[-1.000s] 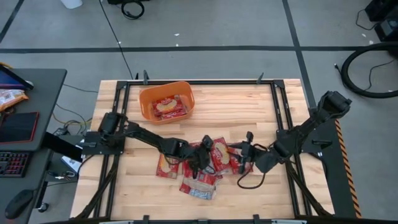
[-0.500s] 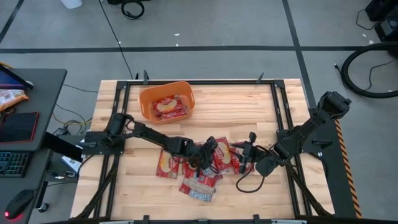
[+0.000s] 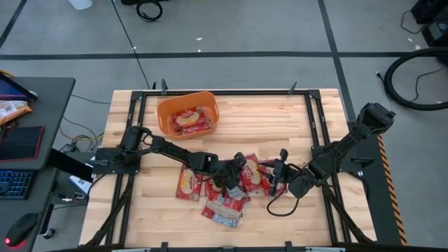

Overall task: Sort popcorn bags into baskets
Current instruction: Put the red popcorn bag into the orange bin

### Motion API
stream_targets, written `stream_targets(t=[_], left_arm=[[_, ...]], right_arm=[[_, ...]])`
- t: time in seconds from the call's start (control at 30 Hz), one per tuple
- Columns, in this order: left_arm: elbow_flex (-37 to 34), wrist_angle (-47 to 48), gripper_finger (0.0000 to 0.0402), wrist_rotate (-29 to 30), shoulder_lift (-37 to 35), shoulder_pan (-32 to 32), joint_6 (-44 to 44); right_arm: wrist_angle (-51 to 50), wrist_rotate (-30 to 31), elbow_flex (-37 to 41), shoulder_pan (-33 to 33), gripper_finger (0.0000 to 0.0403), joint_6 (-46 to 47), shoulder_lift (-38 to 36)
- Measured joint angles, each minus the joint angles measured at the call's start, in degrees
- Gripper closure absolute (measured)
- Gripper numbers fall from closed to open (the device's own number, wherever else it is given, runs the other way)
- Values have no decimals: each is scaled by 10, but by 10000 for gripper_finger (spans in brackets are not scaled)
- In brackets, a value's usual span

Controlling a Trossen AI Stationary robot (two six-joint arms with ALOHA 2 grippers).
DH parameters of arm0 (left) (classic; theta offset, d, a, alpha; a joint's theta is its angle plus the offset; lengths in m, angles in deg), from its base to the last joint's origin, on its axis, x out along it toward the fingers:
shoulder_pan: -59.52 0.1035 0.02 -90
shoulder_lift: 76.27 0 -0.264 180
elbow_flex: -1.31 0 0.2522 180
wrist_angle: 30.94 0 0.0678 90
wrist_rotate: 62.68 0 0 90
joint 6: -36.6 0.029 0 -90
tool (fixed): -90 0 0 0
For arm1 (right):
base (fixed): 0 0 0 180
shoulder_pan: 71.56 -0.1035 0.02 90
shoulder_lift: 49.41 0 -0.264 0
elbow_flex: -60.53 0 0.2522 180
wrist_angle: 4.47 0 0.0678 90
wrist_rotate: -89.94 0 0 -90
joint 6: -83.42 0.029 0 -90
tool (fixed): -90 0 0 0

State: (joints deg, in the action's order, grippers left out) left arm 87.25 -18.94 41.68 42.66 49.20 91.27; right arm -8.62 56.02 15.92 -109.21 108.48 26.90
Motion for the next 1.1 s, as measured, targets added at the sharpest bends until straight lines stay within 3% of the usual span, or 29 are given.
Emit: stream_targets(t=[0.33,0.67,0.83,1.1], left_arm=[[14,2,268,-23,9,19,4],[19,-7,352,-38,28,24,26],[17,3,393,-2,12,16,-3],[77,153,395,46,-37,-2,-50]], right_arm=[[20,0,0,0,278,-20,0],[36,-6,0,-1,278,-39,0],[35,-6,0,-2,278,-38,0],[40,1,0,-9,278,-44,1]])
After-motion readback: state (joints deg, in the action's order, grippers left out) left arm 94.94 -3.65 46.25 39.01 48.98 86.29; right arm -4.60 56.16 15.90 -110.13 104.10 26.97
